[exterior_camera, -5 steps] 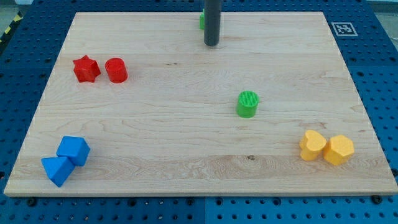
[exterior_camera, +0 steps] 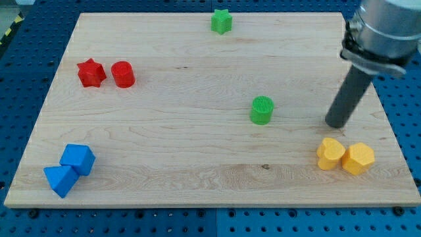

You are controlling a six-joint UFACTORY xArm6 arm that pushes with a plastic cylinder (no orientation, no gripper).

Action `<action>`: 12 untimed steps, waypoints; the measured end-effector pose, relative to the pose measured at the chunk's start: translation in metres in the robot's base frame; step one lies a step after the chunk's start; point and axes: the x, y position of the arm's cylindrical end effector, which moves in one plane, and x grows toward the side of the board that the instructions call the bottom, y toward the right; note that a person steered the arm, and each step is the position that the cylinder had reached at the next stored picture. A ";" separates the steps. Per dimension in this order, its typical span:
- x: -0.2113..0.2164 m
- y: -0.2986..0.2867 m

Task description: Drag the green circle to the bottom right of the green star

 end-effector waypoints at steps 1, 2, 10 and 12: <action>0.020 -0.006; 0.020 -0.013; -0.005 -0.110; -0.011 -0.137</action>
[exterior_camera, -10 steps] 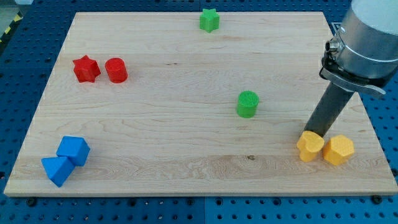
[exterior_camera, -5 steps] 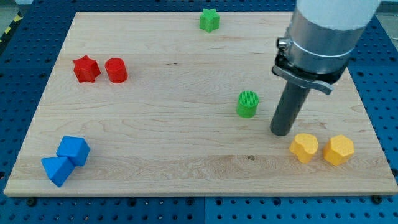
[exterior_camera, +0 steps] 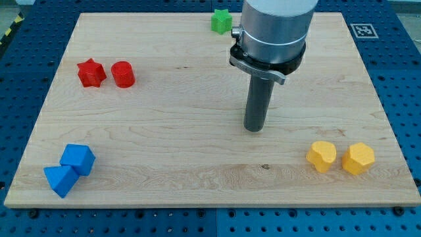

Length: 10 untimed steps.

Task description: Drag the green circle to the bottom right of the green star

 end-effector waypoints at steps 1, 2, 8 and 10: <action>-0.010 0.000; -0.028 0.000; -0.074 0.029; -0.074 0.051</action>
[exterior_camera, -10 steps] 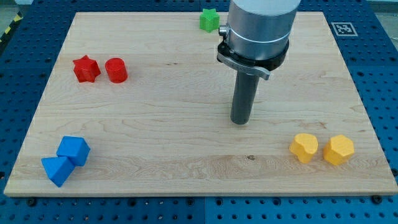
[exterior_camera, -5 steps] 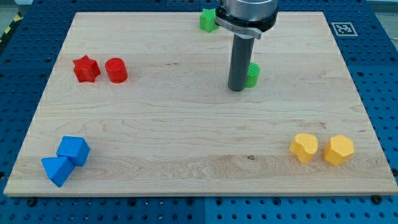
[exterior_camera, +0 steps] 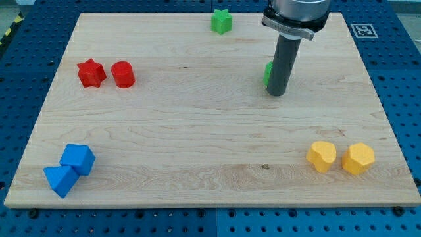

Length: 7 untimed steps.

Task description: Drag the green circle to the bottom right of the green star

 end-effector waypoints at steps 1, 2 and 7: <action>-0.010 0.000; -0.033 0.000; -0.120 0.023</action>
